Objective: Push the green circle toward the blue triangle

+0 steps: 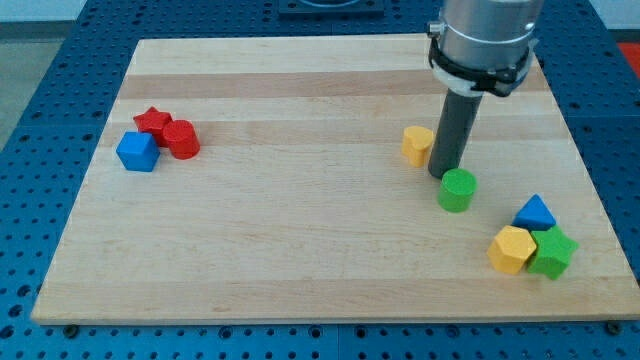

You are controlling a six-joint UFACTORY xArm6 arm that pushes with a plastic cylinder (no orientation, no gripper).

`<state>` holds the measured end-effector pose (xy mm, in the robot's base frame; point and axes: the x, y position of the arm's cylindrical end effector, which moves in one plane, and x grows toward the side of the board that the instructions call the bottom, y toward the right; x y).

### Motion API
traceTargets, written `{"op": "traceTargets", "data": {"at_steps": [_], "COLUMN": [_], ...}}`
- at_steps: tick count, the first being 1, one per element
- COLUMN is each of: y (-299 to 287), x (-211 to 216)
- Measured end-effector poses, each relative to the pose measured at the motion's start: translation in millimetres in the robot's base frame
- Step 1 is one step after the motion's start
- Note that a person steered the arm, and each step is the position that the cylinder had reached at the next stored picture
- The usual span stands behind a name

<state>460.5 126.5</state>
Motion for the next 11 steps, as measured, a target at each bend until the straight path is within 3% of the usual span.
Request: {"op": "traceTargets", "data": {"at_steps": [3,10,11], "y": [-32.7,19.5,19.5], "x": [22.3,34.3,9.4]}}
